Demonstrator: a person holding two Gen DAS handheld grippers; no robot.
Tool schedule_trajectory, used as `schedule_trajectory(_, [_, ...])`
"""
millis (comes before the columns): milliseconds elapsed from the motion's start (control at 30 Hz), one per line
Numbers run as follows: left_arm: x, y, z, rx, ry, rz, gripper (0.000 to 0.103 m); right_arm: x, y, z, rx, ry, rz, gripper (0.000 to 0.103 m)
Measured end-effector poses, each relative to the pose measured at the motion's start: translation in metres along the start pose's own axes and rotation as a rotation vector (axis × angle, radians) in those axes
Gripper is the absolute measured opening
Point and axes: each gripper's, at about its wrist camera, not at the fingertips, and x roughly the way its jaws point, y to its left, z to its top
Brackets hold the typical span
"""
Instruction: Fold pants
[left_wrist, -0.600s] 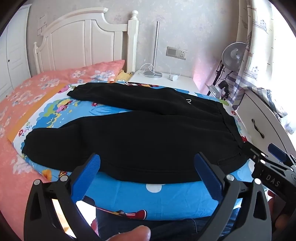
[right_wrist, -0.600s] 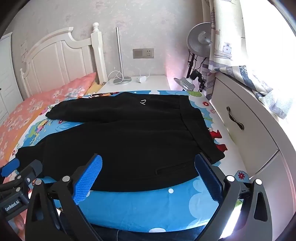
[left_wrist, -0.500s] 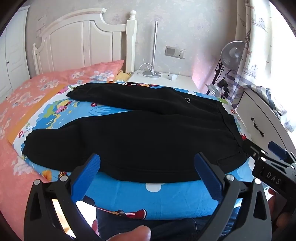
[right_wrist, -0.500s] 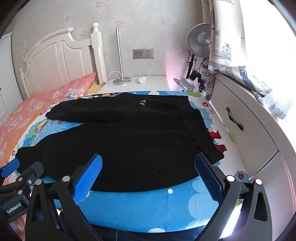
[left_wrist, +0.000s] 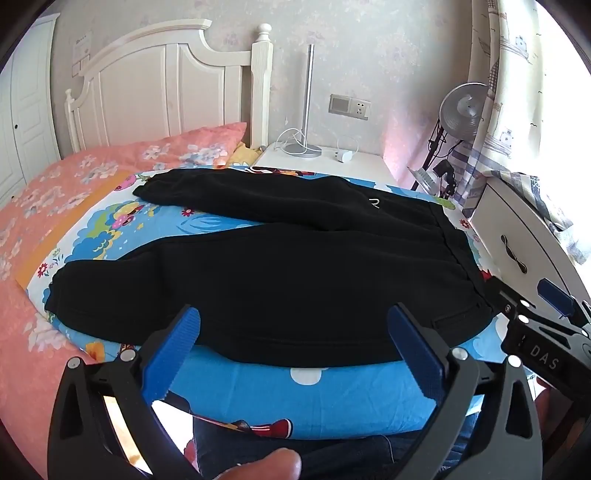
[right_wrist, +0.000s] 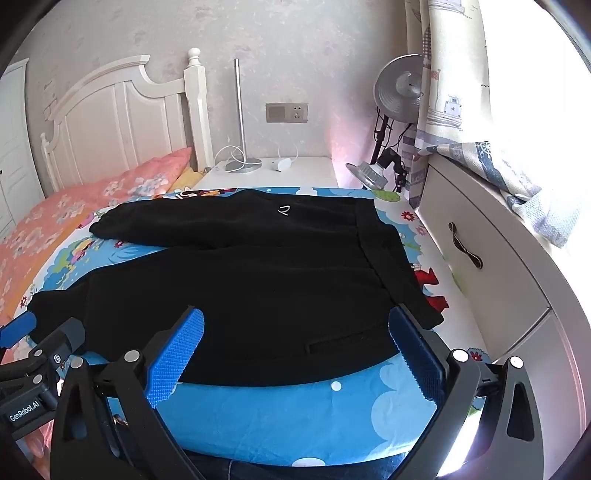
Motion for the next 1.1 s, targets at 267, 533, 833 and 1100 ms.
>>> schedule_trajectory(267, [-0.0002,-0.0003,-0.0002,-0.002,0.0,-0.003,0.101,0.0019,-0.0043,-0.0012,0.023,0.012,0.003,0.097])
schedule_trajectory(533, [-0.0013,-0.0021,0.0034,0.001,-0.005,-0.004,0.101,0.0016,-0.0041,-0.0021,0.026,0.011,0.004,0.097])
schedule_trajectory(833, [-0.0021,-0.0046,0.0009,0.003,-0.005,-0.012,0.101,0.0018,-0.0046,-0.002,0.03,0.011,0.004,0.097])
schedule_trajectory(1100, [-0.0018,-0.0049,0.0004,0.003,-0.005,-0.013,0.101,0.0019,-0.0054,-0.0023,0.029,0.012,0.005,0.097])
